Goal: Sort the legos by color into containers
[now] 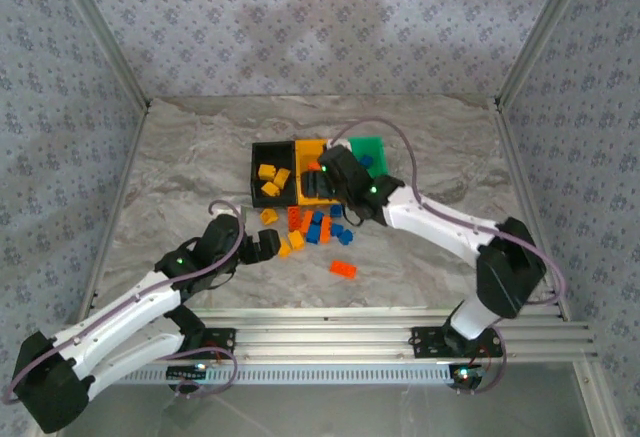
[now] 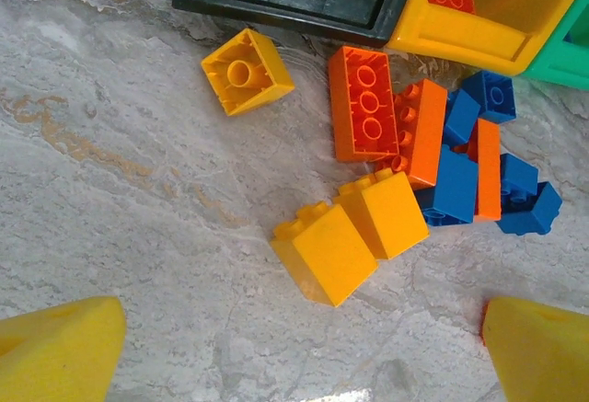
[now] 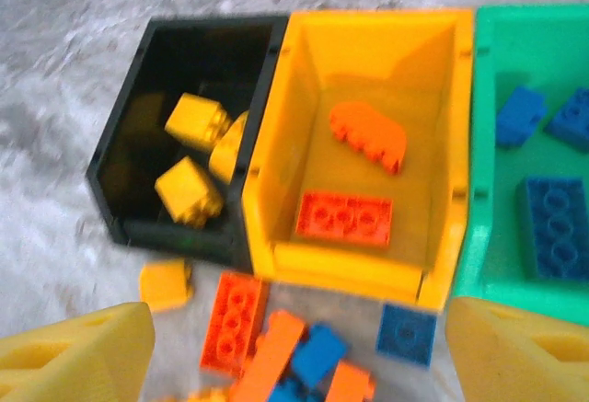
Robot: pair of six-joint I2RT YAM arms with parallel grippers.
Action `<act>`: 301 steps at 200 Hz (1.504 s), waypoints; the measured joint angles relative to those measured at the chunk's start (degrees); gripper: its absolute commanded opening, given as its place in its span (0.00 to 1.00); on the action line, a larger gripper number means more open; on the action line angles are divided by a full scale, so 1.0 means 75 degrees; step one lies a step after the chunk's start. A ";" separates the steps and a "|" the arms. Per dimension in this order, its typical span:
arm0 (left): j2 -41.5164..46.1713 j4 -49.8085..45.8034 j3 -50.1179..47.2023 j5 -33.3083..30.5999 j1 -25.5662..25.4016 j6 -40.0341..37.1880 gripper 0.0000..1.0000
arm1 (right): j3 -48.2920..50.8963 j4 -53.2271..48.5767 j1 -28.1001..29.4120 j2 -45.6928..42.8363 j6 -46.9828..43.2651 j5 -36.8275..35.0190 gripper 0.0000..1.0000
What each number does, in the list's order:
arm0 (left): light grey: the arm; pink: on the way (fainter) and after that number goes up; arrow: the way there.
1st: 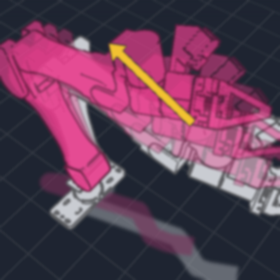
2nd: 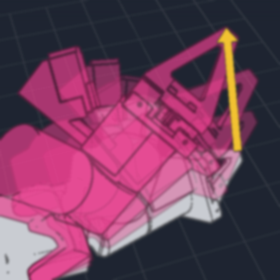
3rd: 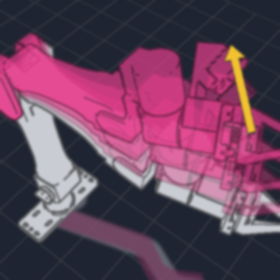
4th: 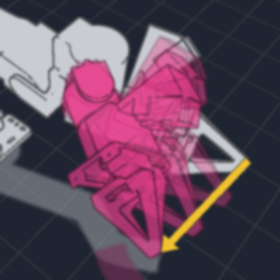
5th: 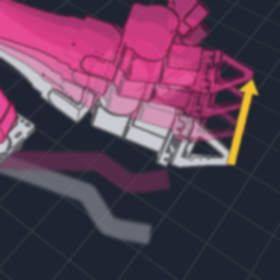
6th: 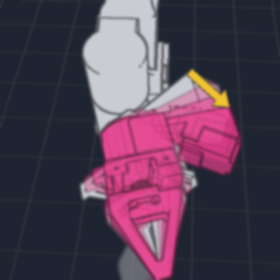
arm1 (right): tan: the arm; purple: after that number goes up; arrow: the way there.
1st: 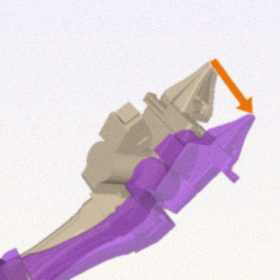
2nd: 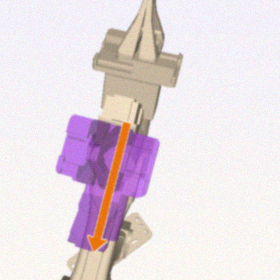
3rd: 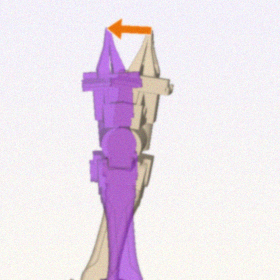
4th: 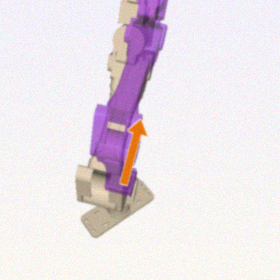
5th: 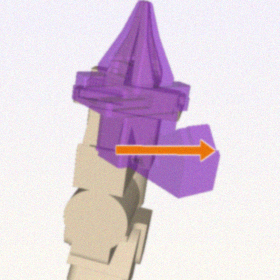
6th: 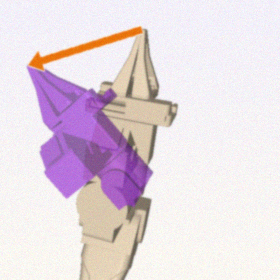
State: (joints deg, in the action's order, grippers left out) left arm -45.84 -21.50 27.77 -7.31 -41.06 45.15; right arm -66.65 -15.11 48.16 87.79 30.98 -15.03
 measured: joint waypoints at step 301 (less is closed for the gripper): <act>0.0044 0.0023 -0.0498 -0.0140 0.0003 0.0227 1.00 | 0.2550 -0.1247 0.1979 0.0434 0.0009 0.0641 0.30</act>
State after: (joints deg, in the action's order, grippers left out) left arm -45.52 -21.32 24.03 -8.36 -41.04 46.85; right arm -47.53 -24.47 63.00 91.05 31.05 -10.22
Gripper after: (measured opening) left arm 0.997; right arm 0.317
